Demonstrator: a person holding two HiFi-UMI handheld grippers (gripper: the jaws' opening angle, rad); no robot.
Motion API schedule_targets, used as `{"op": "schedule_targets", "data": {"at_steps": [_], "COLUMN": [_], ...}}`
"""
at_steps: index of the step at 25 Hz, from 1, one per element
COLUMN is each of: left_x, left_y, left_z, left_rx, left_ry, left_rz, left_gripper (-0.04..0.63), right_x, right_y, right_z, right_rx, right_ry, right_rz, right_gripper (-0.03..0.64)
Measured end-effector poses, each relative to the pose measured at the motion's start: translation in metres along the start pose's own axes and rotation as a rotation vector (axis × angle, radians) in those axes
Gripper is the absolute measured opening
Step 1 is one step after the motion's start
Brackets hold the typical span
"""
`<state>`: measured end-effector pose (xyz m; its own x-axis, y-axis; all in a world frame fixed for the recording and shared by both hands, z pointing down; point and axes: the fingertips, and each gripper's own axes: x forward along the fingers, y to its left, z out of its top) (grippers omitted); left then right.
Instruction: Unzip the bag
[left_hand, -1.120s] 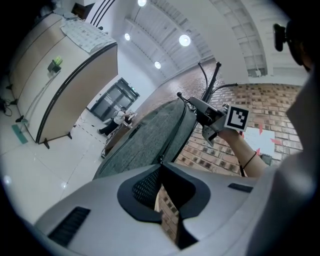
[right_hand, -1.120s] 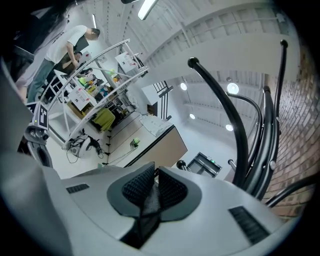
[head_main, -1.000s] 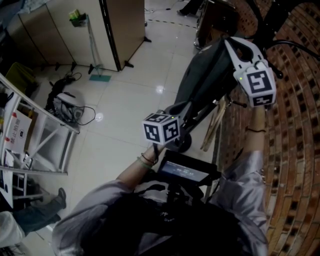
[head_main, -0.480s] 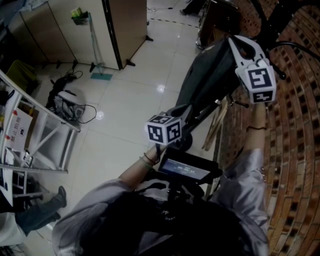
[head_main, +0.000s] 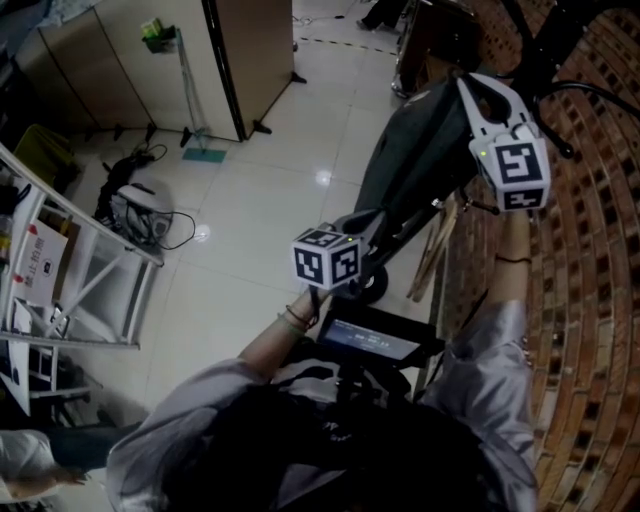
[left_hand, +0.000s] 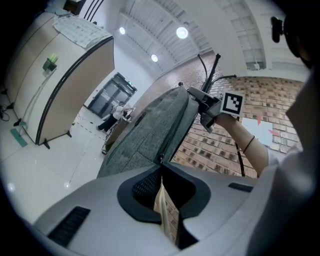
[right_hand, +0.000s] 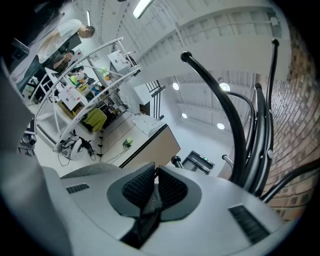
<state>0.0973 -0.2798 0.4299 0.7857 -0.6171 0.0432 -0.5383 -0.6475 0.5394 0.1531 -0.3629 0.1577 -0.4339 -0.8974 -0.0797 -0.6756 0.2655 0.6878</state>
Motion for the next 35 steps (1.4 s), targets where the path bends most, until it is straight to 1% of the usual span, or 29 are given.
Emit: {"op": "schedule_targets", "data": {"at_steps": [5, 9, 12, 15, 19, 24, 28, 31, 35], "left_x": [-0.003, -0.006, -0.01, -0.016, -0.024, -0.033, -0.045, -0.054, -0.062], "left_y": [-0.001, -0.002, -0.003, -0.003, -0.002, 0.0, 0.01, 0.017, 0.024], "left_z": [0.002, 0.004, 0.007, 0.009, 0.009, -0.002, -0.013, -0.012, -0.001], "left_rx": [-0.019, 0.005, 0.021, 0.016, 0.011, 0.012, 0.01, 0.012, 0.042], "left_ry": [0.017, 0.031, 0.025, 0.013, 0.007, 0.032, 0.05, 0.041, 0.01], "left_rz": [-0.013, -0.015, -0.011, -0.01, -0.003, 0.01, 0.044, 0.069, 0.095], "left_gripper": [0.005, 0.005, 0.005, 0.006, 0.006, 0.006, 0.006, 0.006, 0.006], "right_x": [-0.003, -0.01, -0.019, -0.032, -0.048, -0.067, -0.082, -0.096, -0.111], "right_y": [0.001, 0.003, 0.006, 0.011, 0.024, 0.039, 0.055, 0.07, 0.102], "right_z": [0.0, -0.002, -0.002, -0.003, -0.015, -0.034, -0.047, -0.058, -0.083], "right_rx": [0.043, 0.088, 0.114, 0.145, 0.17, 0.273, 0.333, 0.42, 0.552], "right_ry": [-0.003, -0.007, -0.019, -0.027, -0.005, -0.012, -0.006, -0.006, 0.014], "right_rz": [-0.033, -0.022, -0.025, -0.032, -0.038, -0.044, -0.052, -0.063, -0.072], "right_gripper": [0.043, 0.061, 0.061, 0.061, 0.061, 0.061, 0.06, 0.057, 0.026]}}
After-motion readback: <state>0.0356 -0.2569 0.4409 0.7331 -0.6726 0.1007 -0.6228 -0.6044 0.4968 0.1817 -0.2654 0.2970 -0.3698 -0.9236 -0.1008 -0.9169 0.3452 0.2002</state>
